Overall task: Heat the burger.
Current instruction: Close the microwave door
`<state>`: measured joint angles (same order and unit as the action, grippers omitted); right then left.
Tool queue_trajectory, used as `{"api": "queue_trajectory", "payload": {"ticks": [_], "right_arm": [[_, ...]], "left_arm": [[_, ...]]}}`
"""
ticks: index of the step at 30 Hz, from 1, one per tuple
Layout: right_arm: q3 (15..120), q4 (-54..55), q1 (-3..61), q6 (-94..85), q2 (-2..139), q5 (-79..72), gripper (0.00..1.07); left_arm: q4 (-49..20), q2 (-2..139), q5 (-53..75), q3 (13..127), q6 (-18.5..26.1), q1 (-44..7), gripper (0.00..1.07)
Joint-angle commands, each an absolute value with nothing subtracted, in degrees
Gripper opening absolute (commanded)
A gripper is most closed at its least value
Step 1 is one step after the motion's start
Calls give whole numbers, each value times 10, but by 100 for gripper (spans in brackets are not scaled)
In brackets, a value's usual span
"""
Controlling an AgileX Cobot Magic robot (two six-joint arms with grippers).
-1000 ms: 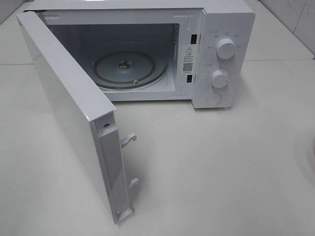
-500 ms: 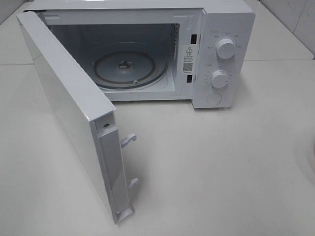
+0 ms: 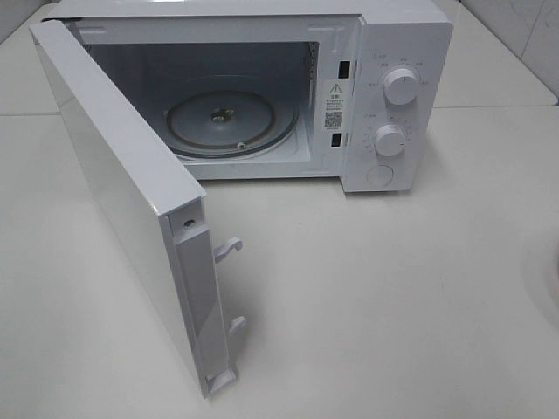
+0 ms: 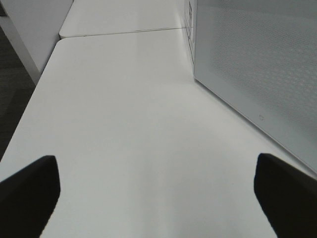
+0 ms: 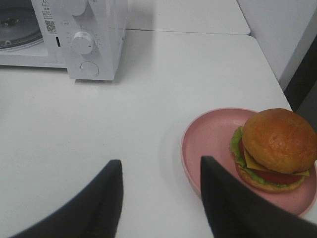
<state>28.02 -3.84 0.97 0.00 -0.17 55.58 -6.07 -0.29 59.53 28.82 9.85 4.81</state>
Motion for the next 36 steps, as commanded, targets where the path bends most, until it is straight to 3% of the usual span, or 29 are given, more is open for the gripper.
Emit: {"api": "queue_trajectory", "payload": {"ticks": [1, 4, 9, 12, 14, 15, 16, 17, 18, 19, 30, 36], "right_arm": [[280, -36, 9, -5, -18, 551, 51], [280, -36, 9, -5, -18, 551, 51], [280, -36, 9, -5, -18, 551, 51], [280, -36, 9, -5, -18, 551, 51], [280, -36, 9, -5, -18, 551, 51], [280, -36, 9, -5, -18, 551, 51], [280, -36, 9, -5, -18, 551, 51], [280, -36, 9, -5, -18, 551, 51], [280, -36, 9, -5, -18, 551, 51], [280, -36, 9, -5, -18, 551, 51], [280, -36, 9, -5, -18, 551, 50], [280, -36, 9, -5, -18, 551, 50]], "left_arm": [[-79, -10, 584, 294, 82, 49, 101], [-115, 17, 534, 313, 89, 49, 101], [-111, 62, 462, 311, 112, 49, 100], [-108, 91, 398, 311, 125, 46, 93], [-109, 117, 323, 296, 144, 46, 67], [-109, 117, 323, 296, 144, 46, 67], [-111, 135, 284, 278, 147, 46, 40], [-115, 146, 259, 268, 147, 46, 24], [-115, 146, 259, 268, 147, 46, 24], [-117, 165, 210, 244, 147, 46, 0], [-147, 293, -52, 158, 146, 46, 0], [-144, 362, -101, 158, 146, 46, 0]]}}
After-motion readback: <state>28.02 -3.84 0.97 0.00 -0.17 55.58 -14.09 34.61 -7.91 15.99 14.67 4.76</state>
